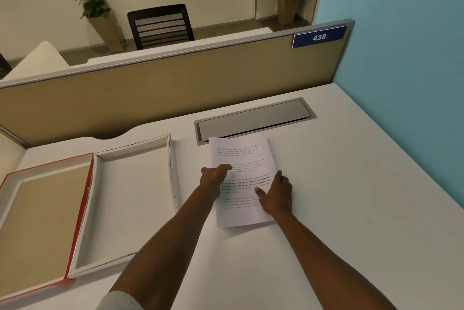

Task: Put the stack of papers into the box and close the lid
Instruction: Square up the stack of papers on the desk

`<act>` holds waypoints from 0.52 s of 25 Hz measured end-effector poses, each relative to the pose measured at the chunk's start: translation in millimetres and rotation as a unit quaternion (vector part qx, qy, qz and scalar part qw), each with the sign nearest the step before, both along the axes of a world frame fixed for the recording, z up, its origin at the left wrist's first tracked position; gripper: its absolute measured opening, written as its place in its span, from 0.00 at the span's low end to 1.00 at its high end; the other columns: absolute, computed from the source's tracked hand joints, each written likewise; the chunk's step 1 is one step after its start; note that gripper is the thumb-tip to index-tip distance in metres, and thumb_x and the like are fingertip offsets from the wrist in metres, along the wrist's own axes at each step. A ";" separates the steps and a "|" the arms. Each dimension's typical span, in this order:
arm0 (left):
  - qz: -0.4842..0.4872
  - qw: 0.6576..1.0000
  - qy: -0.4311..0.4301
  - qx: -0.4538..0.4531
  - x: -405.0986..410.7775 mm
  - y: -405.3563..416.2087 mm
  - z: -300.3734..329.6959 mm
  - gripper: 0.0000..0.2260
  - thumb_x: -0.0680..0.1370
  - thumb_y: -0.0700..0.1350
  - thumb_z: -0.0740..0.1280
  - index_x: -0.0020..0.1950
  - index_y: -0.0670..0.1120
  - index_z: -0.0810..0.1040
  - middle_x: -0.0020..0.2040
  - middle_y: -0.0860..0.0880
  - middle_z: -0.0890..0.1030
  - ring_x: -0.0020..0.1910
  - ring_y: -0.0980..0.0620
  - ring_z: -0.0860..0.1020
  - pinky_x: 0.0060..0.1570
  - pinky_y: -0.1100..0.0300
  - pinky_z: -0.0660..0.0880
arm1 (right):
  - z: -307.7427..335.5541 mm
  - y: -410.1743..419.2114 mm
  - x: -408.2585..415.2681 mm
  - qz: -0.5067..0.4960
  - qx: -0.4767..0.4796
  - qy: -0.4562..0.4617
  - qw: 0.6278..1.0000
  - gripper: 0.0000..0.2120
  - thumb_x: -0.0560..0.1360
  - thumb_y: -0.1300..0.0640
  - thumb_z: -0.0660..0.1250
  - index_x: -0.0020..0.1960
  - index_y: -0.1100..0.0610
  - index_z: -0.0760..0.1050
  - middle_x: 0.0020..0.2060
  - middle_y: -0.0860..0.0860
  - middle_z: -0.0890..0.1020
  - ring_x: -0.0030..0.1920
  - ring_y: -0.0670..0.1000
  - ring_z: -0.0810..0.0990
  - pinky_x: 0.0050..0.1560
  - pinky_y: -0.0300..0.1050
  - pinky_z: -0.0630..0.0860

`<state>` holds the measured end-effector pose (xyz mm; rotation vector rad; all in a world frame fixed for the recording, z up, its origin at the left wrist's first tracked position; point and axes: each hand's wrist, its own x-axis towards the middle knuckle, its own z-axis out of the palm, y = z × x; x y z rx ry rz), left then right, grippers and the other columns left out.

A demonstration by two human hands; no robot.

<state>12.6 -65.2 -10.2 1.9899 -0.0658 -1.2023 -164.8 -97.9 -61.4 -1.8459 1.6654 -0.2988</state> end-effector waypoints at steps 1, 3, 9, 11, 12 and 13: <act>-0.002 1.000 -0.002 -0.003 -0.7 0.3 -1.6 0.35 0.74 0.52 0.74 0.73 0.46 0.59 0.59 0.44 0.73 0.54 0.45 0.74 0.51 0.48 0.72 | 0.0 -0.3 -0.3 -0.001 0.000 -0.002 1.000 0.45 0.73 0.44 0.72 0.78 0.61 0.51 0.72 0.60 0.66 0.72 0.60 0.65 0.71 0.57 0.69; -0.004 1.000 -0.027 -0.011 -0.8 3.0 -6.3 0.32 0.74 0.52 0.73 0.70 0.47 0.61 0.60 0.44 0.75 0.52 0.46 0.75 0.49 0.49 0.73 | -0.6 0.0 -0.5 0.000 -0.001 -0.005 1.000 0.45 0.73 0.44 0.72 0.77 0.61 0.52 0.72 0.60 0.67 0.72 0.60 0.66 0.71 0.57 0.69; 0.032 0.999 -0.008 -0.022 12.7 10.0 -12.4 0.28 0.75 0.51 0.74 0.69 0.43 0.67 0.63 0.41 0.78 0.58 0.40 0.79 0.60 0.44 0.78 | -1.9 2.0 -1.4 0.000 0.005 -0.016 1.000 0.45 0.73 0.44 0.72 0.78 0.61 0.51 0.72 0.60 0.66 0.71 0.59 0.65 0.71 0.55 0.69; 0.008 0.996 0.061 -0.066 15.8 9.9 -9.2 0.22 0.76 0.50 0.73 0.65 0.43 0.73 0.61 0.39 0.81 0.57 0.37 0.82 0.61 0.41 0.79 | -2.2 2.2 -1.3 -0.004 0.006 -0.018 1.000 0.45 0.73 0.44 0.72 0.78 0.61 0.51 0.72 0.60 0.66 0.72 0.59 0.65 0.71 0.54 0.69; -0.017 0.993 0.082 -0.085 14.7 9.7 -5.5 0.20 0.76 0.50 0.73 0.65 0.44 0.74 0.60 0.38 0.82 0.57 0.36 0.82 0.61 0.39 0.78 | -2.7 2.4 -1.6 -0.005 0.007 -0.018 1.000 0.45 0.73 0.44 0.72 0.78 0.61 0.51 0.72 0.59 0.66 0.72 0.59 0.65 0.71 0.54 0.69; -0.044 0.991 0.087 -0.096 12.6 8.2 -2.7 0.20 0.77 0.50 0.72 0.66 0.46 0.75 0.61 0.39 0.82 0.58 0.36 0.82 0.61 0.38 0.78 | -2.8 2.4 -1.9 -0.006 0.007 -0.017 1.000 0.45 0.73 0.44 0.72 0.78 0.61 0.51 0.72 0.59 0.66 0.72 0.59 0.65 0.71 0.54 0.69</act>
